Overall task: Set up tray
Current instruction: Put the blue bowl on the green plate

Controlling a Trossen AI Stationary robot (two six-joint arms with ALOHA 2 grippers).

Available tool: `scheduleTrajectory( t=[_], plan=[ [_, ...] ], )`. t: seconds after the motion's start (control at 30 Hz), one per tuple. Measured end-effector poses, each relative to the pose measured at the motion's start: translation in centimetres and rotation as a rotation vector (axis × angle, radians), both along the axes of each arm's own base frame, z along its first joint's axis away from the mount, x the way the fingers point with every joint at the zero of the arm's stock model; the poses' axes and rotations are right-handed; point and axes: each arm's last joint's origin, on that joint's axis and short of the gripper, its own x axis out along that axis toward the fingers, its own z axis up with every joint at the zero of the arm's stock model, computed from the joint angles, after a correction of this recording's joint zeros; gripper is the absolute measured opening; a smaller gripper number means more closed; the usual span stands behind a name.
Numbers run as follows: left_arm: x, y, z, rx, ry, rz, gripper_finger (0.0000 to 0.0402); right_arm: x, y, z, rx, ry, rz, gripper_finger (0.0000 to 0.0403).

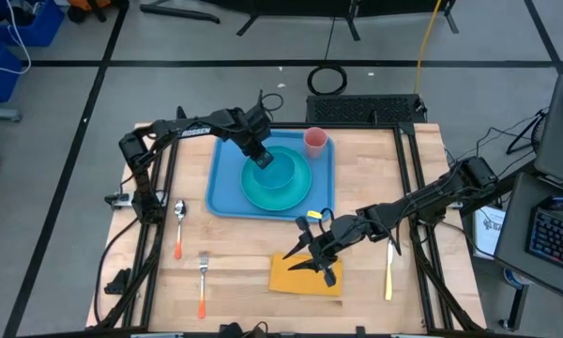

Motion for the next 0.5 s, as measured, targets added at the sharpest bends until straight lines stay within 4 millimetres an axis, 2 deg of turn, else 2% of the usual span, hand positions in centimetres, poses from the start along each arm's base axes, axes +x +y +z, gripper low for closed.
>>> scheduleTrajectory(
  t=[0.37, 0.5],
  plan=[
    [0.11, -0.36, 0.05, 0.007, 0.007, -0.022, 0.0006, 0.06, -0.67, -0.61, 0.004, 0.010, -0.021, 0.0128],
    [0.14, -0.56, 0.00, 0.015, 0.019, -0.024, 0.0028, 0.08, -0.65, -0.54, 0.006, 0.003, -0.020, 0.0128]
  ],
)
